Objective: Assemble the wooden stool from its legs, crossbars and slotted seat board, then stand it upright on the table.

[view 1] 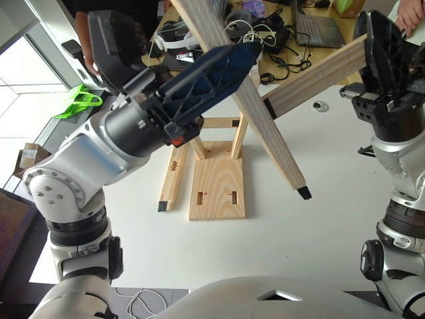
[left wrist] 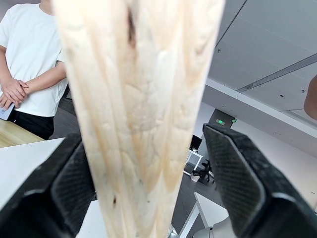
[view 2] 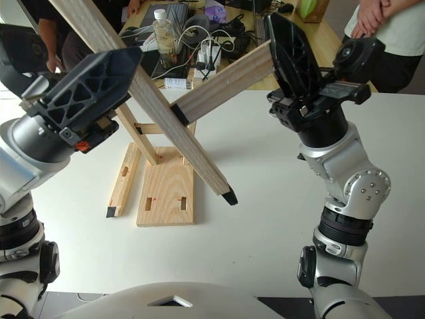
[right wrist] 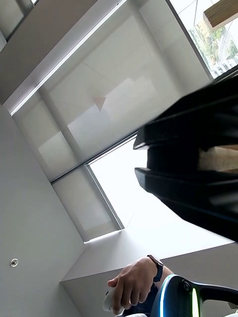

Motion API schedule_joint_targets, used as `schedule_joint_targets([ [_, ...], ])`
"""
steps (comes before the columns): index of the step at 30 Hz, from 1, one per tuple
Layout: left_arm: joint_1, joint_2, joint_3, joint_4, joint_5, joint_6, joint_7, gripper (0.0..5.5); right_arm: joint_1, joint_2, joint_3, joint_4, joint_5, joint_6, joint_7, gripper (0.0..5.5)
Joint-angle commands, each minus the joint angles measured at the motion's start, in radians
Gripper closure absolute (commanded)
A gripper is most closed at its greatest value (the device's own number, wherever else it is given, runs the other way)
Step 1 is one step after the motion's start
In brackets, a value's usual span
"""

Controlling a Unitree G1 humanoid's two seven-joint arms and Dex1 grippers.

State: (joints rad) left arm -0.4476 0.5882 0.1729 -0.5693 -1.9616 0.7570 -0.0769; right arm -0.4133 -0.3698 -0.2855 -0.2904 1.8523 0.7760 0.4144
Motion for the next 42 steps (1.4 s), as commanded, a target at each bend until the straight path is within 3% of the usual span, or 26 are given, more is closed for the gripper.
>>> schedule_joint_targets([
  [1,0.006,0.014,-0.013,-0.007,-0.010,-0.001,-0.017,2.17,-0.011,-0.011,0.006,-0.010,-0.030,-0.002,0.015,5.13],
  [10,0.055,0.053,-0.046,0.008,0.021,0.025,-0.002,2.17,0.024,-0.004,0.016,-0.044,-0.110,-0.012,0.063,5.13],
  [22,0.216,-0.016,-0.068,-0.001,0.064,-0.028,-0.045,2.17,0.172,0.034,0.062,-0.039,-0.210,-0.007,0.145,5.13],
  [36,0.255,0.032,-0.010,0.051,0.149,-0.028,-0.052,2.17,0.114,-0.029,-0.098,0.009,-0.173,-0.068,0.092,5.13],
  [42,0.249,0.003,0.153,0.093,0.422,-0.202,0.122,2.17,-0.010,-0.035,-0.220,0.115,-0.296,-0.251,-0.131,5.13],
])
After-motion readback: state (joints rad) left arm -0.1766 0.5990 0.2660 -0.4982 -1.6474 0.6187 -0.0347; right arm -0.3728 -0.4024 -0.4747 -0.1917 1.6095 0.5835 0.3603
